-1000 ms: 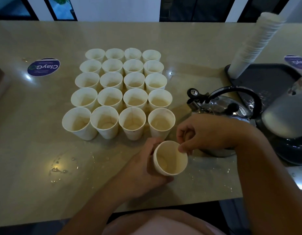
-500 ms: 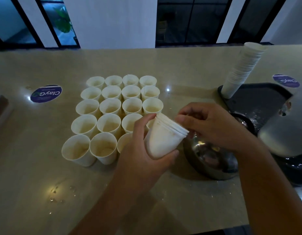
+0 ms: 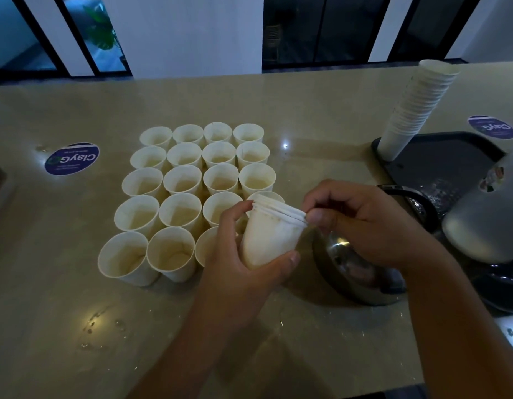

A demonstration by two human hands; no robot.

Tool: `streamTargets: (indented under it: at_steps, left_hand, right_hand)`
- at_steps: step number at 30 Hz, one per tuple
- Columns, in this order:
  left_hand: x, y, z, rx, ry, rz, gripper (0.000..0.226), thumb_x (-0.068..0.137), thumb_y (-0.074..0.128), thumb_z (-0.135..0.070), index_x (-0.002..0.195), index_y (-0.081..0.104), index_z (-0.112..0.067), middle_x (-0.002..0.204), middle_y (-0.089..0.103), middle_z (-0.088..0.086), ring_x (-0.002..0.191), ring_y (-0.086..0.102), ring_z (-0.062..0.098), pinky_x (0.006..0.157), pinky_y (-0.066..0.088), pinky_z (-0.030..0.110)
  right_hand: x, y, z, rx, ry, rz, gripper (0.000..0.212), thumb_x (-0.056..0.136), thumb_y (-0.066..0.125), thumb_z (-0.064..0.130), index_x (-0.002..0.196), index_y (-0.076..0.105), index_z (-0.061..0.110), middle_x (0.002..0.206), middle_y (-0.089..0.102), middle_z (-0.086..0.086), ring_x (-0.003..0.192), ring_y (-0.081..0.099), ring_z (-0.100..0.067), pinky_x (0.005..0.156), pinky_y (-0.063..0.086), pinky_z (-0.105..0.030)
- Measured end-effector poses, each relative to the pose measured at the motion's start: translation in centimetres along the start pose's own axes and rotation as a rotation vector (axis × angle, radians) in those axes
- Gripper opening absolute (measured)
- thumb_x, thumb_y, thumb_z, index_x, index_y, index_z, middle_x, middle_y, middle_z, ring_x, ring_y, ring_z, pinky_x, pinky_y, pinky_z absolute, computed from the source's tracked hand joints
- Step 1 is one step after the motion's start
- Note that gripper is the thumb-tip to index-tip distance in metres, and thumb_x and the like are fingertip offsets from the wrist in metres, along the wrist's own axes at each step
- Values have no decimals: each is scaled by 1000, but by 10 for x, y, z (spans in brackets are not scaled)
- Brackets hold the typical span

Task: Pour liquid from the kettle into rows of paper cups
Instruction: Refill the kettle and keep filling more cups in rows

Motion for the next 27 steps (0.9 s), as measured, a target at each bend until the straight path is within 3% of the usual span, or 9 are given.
streamTargets:
  at_steps: [7,10,12,14,19,22,25,27]
  left_hand:
    - [-2,1,0,-66,-34,25,80,57,80,-49,124,38,-63,116,57,-20,98,64,-2,60,56,19]
    - [-4,0,1,-63,-40,41,74,61,86,-52,112,38,-74,109,58,-29,97,63,-6,60,56,17]
    - [-7,0,6,-43,-61,61,70,62,83,-51,108,37,-76,107,56,-34,96,63,-6,60,56,18]
    - [-12,0,10,-53,-86,73,72,58,82,-53,109,37,-75,107,55,-35,96,64,-5,60,56,20]
    - [-13,6,5,-143,-82,80,82,60,85,-43,120,35,-66,106,58,-33,93,68,2,59,57,22]
    - [-10,8,0,-177,-54,88,82,58,81,-51,124,35,-63,108,60,-30,92,69,5,60,58,23]
    - [-6,13,-9,-218,-40,119,75,68,72,-54,132,33,-61,112,62,-24,97,69,8,64,58,27]
    - [5,14,-20,-191,9,90,67,80,67,-46,135,32,-59,115,60,-20,98,66,7,65,58,28]
  right_hand:
    - [-2,-1,11,-97,-106,-29,7,91,55,35,93,61,40,86,61,25,78,58,-4,68,44,-11]
    - [-3,-8,8,-61,-114,-79,14,93,59,28,89,61,41,81,62,18,71,57,-5,64,45,-16]
    - [-5,-28,6,54,-113,-196,22,92,60,21,87,63,42,71,57,12,62,51,-4,59,43,-16]
    - [-10,-51,11,70,-131,-298,17,91,59,27,88,63,43,68,54,9,61,49,-8,60,42,-19]
    - [-12,-57,34,-130,-227,-246,3,95,58,23,95,60,24,89,56,2,72,54,-16,70,45,-26]
    - [-14,-64,30,-41,-200,-318,7,98,59,28,97,61,22,81,59,-3,68,56,-15,68,46,-28]
    - [-20,-79,23,19,-155,-462,10,95,62,45,96,63,35,73,63,-1,62,53,-34,60,48,-44]
    - [-24,-90,17,24,-124,-573,5,97,62,40,92,63,40,71,65,4,63,52,-43,60,48,-51]
Point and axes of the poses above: each hand's wrist, its own x-axis towards the middle knuckle, its own y-axis out of the palm, z = x × y, the point moved 9 cm from there along x, towards the middle knuckle
